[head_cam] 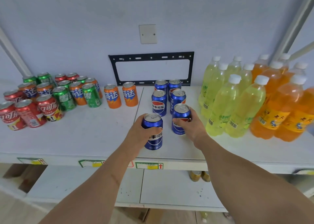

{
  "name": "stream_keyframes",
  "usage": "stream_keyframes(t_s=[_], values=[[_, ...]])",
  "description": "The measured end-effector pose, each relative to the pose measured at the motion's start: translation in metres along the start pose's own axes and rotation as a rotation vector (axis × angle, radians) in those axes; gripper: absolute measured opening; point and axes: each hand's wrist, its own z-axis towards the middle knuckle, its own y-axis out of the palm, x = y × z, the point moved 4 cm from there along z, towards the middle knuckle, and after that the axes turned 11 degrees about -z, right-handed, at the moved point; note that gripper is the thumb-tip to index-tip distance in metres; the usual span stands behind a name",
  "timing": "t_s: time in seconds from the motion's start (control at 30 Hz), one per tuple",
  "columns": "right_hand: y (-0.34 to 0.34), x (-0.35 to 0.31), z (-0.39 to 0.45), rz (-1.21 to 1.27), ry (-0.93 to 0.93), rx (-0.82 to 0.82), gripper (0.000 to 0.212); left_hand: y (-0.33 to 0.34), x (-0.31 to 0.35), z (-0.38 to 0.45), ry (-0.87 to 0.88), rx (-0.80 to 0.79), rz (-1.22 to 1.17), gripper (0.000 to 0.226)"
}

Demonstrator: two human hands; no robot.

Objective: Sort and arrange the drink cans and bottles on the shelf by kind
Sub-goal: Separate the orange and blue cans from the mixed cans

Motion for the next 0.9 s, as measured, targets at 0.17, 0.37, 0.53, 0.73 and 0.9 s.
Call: stream_keyframes(t_s=[0.17,0.37,0.53,0.73,0.9], values=[[0.001,0.012,-0.007,-0.216,0.062,-0.012,0.076,0.000,0.002,0.018,0.014,-0.002,0.119,0.057],[0.009,0.017,-0.047,-0.805,0.216,0.136,0.049,0.004,0.009,0.032,0.033,-0.076,0.102,0.060],[0.032,0.012,-0.076,-1.250,-0.045,0.005,0.031,0.013,0.016,0.043,0.056,-0.149,0.199,0.073],[0.031,0.010,-0.079,-1.344,-0.120,-0.031,0.030,0.009,0.014,0.056,0.039,-0.189,0.198,0.073],[0.039,0.000,-0.089,-1.437,-0.199,-0.050,0.028,-0.002,0.005,0.027,0.024,-0.110,0.406,0.073]])
